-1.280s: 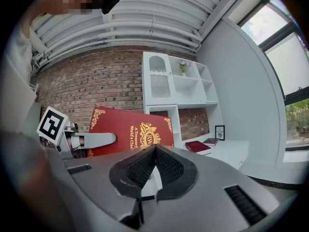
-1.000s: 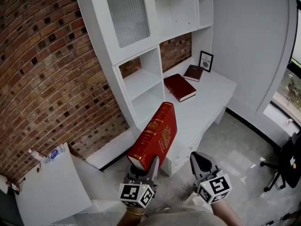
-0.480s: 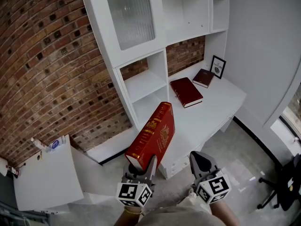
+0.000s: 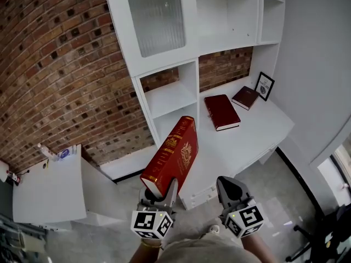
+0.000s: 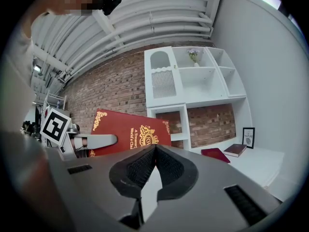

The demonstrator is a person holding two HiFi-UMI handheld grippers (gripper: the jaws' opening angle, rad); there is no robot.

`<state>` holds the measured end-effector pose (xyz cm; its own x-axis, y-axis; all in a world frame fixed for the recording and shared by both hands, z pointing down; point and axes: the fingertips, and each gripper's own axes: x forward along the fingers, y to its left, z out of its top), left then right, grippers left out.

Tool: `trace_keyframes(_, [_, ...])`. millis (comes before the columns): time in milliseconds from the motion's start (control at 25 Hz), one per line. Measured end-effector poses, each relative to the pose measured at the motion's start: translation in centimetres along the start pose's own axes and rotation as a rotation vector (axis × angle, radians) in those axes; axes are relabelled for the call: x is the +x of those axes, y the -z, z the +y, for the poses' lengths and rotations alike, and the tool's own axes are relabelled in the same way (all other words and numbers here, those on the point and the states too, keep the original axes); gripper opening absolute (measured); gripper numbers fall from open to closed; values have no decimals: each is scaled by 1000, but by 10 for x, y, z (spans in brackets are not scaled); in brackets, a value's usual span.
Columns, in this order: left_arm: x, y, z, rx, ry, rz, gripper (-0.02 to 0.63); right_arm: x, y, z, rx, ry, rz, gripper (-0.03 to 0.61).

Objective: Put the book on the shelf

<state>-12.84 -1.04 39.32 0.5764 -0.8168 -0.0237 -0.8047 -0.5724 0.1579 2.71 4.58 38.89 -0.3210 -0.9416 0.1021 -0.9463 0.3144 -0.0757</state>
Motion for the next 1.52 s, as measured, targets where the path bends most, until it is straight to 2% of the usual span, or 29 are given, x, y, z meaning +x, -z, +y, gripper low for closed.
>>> trace_keyframes(440, [21, 5, -21, 15, -108, -39, 236, 7, 3, -37, -40, -120, 5, 6])
trace_keyframes(920, [33, 6, -33, 32, -199, -53, 236, 12, 1, -61, -7, -219, -30, 6])
trace_keyframes(1520, [51, -4, -12, 61, -239, -62, 236, 18, 0, -73, 4, -195, -22, 6])
